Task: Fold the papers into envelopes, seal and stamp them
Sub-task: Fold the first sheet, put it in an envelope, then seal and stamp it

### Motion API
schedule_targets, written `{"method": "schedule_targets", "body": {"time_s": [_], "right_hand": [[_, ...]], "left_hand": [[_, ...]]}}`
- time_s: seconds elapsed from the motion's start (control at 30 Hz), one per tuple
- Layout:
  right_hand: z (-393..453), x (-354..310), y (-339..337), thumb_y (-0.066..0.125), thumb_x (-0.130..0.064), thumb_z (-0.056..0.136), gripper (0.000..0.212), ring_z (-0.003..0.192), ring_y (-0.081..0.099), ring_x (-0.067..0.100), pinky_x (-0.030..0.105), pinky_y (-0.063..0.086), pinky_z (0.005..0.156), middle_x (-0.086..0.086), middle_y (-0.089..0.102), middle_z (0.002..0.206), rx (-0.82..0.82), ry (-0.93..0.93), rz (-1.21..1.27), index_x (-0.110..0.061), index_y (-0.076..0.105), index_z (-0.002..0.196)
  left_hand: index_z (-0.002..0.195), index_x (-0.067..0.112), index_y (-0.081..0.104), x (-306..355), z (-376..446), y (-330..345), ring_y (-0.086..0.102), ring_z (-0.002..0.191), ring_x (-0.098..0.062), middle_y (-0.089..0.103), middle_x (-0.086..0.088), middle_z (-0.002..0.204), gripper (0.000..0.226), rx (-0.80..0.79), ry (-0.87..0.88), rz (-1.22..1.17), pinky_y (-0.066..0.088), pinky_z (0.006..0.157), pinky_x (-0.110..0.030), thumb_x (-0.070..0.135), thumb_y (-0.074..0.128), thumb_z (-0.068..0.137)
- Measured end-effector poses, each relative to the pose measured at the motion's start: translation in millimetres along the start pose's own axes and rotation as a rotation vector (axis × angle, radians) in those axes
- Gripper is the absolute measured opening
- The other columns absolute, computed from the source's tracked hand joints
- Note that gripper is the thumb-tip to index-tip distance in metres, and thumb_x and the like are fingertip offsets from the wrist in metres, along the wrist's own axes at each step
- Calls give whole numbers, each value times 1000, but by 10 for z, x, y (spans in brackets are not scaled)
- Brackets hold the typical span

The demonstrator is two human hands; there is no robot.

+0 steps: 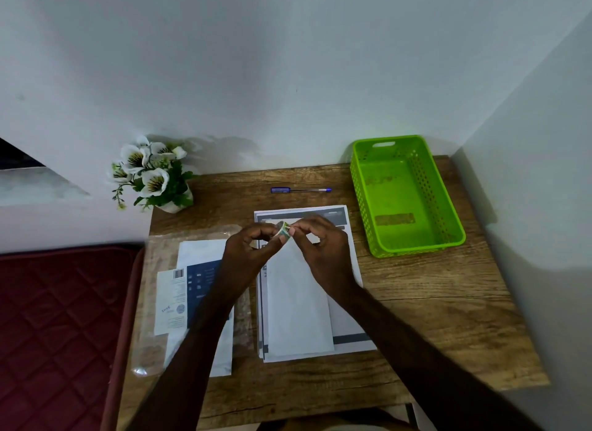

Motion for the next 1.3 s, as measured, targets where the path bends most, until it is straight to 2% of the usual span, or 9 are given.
{"method": "schedule_targets", "body": {"time_s": [0.07, 0.17, 0.27, 0.53, 0.7, 0.83, 0.9, 1.17, 1.3], "right_hand": [[6, 40, 9, 74, -17, 92, 11, 88, 69, 10, 37, 61, 75, -3, 75, 94, 6, 112, 34, -10, 79, 99], [17, 115, 32, 73, -17, 93, 14, 83, 71, 13, 40, 64, 65, -1, 76, 92, -22, 346, 155, -8, 79, 103], [28, 164, 42, 70, -14, 95, 18, 87, 71, 15, 34, 64, 63, 7, 77, 99, -59, 563, 281, -5, 77, 109], [-85, 338, 138, 70, -11, 94, 11, 86, 73, 17, 31, 61, 59, 10, 77, 99, -13, 1122, 766, -6, 73, 103], [-140, 423, 98, 71, -13, 94, 5, 79, 72, 14, 29, 60, 56, 7, 77, 89, -4, 1158, 839, -8, 73, 92], [-179, 463, 71, 71, -14, 94, 7, 79, 73, 14, 29, 60, 58, 7, 77, 91, -1, 1146, 858, -9, 73, 93], [-197, 457, 69, 71, -14, 94, 6, 81, 73, 16, 29, 60, 58, 7, 77, 91, 3, 1147, 870, -8, 73, 93], [-272, 422, 91, 72, -15, 93, 6, 82, 73, 15, 29, 60, 59, 7, 77, 93, 11, 1164, 893, -9, 73, 94], [-312, 396, 103, 73, -14, 92, 6, 83, 72, 15, 28, 60, 58, 7, 77, 92, 31, 1187, 924, -9, 73, 93]], "left_hand": [[106, 23, 77, -21, 7, 10, 68, 100, -6, 74, 18, 105, 19, -1, -7, 11, 58, 74, -21, 35, 74, 91], [108, 23, 77, -31, 9, 15, 68, 99, -4, 74, 17, 106, 22, -10, -12, 14, 56, 71, -16, 35, 74, 91], [110, 24, 76, -55, 2, -4, 67, 99, -2, 73, 20, 107, 22, -14, -23, 25, 56, 70, -14, 35, 74, 91], [113, 18, 76, -98, 30, -103, 69, 100, -8, 74, 9, 112, 26, -25, -38, 38, 61, 73, -26, 31, 75, 91], [103, 26, 75, -163, 188, -358, 70, 81, -5, 74, 11, 95, 23, 84, -47, 282, 56, 68, -26, 46, 69, 93], [97, 18, 73, -255, 380, -572, 62, 69, -15, 67, 2, 80, 31, 277, -44, 719, 39, 58, -26, 46, 61, 99], [91, 13, 72, -270, 474, -608, 61, 67, -19, 67, -5, 75, 33, 304, -51, 789, 42, 61, -29, 43, 62, 98], [87, 8, 69, -370, 569, -571, 67, 74, -30, 71, -14, 80, 35, 288, -120, 804, 55, 72, -41, 40, 62, 99], [110, 12, 69, -95, 403, -483, 67, 96, -32, 71, -13, 109, 24, 393, 161, 870, 52, 79, -41, 30, 70, 95]]}}
Point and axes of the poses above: each hand's wrist, its own z-axis towards the middle knuckle, its own y-axis out of the palm, x = y × z, the point moved 6 cm from there along z, towards the middle knuckle
